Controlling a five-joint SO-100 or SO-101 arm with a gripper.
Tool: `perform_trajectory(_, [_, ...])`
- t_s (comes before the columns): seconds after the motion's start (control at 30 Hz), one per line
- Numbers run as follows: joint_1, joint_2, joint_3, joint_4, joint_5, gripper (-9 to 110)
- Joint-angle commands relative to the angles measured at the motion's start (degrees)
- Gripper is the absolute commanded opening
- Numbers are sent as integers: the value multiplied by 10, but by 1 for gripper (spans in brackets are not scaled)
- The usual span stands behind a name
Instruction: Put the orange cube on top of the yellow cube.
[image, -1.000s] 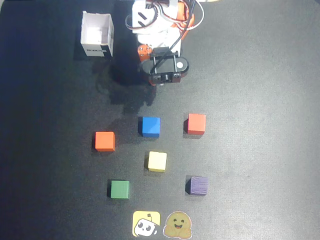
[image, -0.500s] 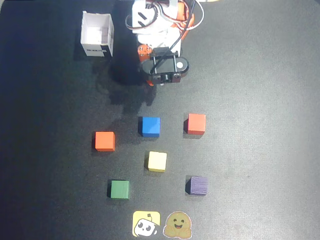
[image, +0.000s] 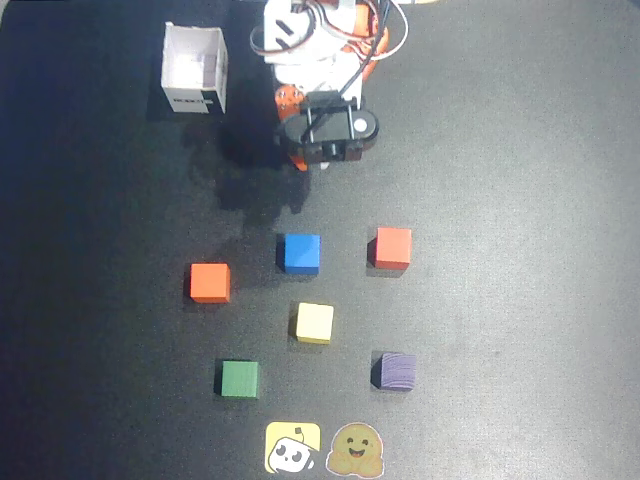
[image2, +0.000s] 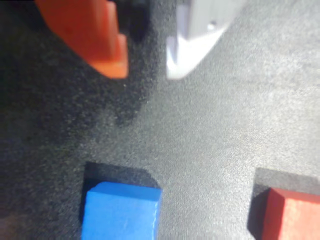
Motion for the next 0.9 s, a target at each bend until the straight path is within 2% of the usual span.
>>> perform_trajectory(0.0, [-4,-18,-48,5,-1,6])
perform_trajectory(0.87, [13,-415,-352,3,23,6])
